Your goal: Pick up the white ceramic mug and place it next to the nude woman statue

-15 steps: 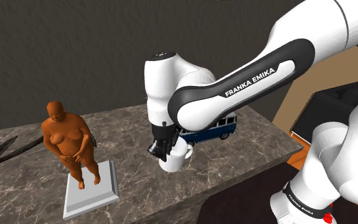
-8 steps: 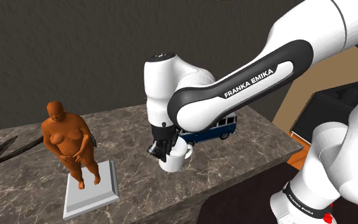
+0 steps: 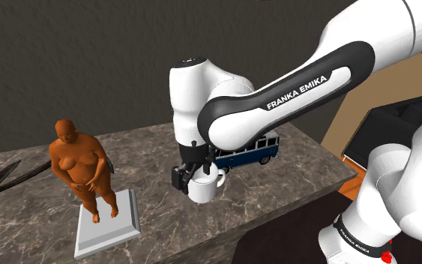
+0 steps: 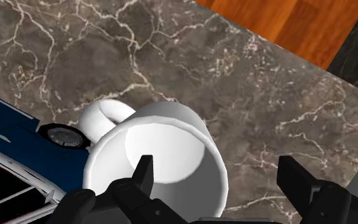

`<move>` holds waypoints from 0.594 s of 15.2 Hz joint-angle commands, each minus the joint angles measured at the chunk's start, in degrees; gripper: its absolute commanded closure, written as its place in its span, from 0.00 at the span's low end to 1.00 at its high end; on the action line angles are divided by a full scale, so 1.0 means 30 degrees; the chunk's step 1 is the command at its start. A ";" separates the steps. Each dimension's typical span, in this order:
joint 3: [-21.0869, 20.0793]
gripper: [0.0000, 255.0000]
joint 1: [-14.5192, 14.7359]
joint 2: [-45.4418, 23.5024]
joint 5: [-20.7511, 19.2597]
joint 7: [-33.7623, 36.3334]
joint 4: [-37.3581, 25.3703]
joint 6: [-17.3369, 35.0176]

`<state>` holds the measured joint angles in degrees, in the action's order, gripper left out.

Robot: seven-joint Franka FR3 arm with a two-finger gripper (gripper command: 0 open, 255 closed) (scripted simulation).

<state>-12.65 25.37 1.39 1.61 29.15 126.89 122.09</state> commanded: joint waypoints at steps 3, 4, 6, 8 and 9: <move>0.0066 0.00 -0.0053 0.0583 0.0107 -0.0144 -0.1032 -0.1628; 0.0066 0.00 -0.0053 0.0586 0.0108 -0.0145 -0.1028 -0.1628; 0.0066 0.00 -0.0053 0.0583 0.0107 -0.0144 -0.1031 -0.1628; 0.0066 0.00 -0.0053 0.0583 0.0107 -0.0144 -0.1032 -0.1628; 0.0066 0.00 -0.0053 0.0583 0.0107 -0.0144 -0.1032 -0.1628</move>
<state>-12.45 25.21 3.13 1.92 28.72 123.80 117.23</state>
